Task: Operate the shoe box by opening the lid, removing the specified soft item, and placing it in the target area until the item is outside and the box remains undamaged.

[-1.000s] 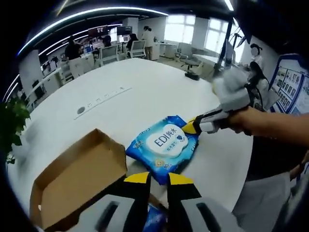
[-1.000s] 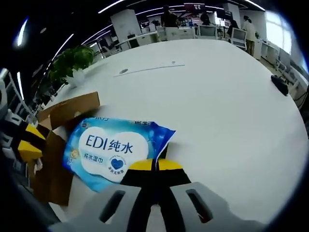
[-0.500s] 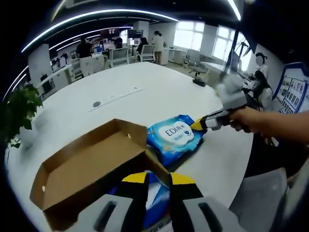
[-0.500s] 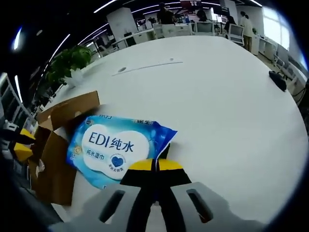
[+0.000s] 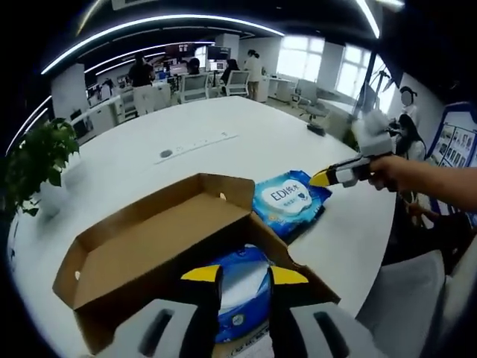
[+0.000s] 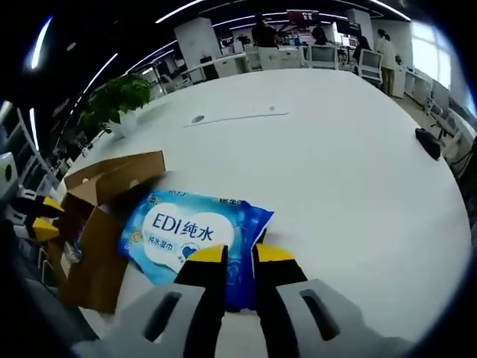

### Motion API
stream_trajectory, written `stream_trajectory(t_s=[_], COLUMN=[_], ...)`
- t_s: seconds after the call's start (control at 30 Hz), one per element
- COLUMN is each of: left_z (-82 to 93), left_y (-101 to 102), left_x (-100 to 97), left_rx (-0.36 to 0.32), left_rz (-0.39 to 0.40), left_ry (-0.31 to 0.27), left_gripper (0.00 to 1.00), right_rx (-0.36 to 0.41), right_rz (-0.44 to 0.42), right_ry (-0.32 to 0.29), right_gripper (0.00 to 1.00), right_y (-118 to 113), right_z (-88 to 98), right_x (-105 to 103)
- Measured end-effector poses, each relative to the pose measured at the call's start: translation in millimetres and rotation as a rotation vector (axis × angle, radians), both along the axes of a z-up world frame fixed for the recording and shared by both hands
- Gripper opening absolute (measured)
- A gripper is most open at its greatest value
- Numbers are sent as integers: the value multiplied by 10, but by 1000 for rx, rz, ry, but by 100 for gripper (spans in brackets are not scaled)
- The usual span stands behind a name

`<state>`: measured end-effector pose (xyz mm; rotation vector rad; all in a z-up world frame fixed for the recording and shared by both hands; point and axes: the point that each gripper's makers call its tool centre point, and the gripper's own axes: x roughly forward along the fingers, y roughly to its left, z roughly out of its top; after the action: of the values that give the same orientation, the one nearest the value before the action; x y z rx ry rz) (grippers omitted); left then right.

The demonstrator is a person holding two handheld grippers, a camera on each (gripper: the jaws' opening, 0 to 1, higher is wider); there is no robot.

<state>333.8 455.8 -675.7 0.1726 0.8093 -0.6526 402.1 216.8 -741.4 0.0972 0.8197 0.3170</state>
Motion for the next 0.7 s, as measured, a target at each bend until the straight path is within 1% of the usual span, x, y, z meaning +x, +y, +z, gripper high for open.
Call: stream_trajectory(t_s=[0.13, 0.23, 0.37, 0.43, 0.53, 0.7], left_z=[6, 0, -3, -35, -63, -153], left_y=[74, 144, 167, 197, 229, 267], left_x=[-21, -56, -107, -139, -184, -262], left_rx=[6, 9, -18, -16, -13, -8], left_rz=[-3, -10, -36, -46, -66, -113], left_ry=[-14, -15, -15, -9, -6, 17], left_gripper=[26, 27, 27, 27, 27, 26], right_rx=[-30, -42, -72, -84, -85, -77], right_rz=[33, 69, 125, 148, 173, 234], right_ry=[-8, -22, -33, -43, -57, -74], right_gripper=[16, 16, 18, 19, 20, 21], right_y=[13, 69, 160, 213, 292, 480], right_z=[51, 137, 223, 278, 363, 514], right_x=[-25, -51, -76, -85, -103, -152])
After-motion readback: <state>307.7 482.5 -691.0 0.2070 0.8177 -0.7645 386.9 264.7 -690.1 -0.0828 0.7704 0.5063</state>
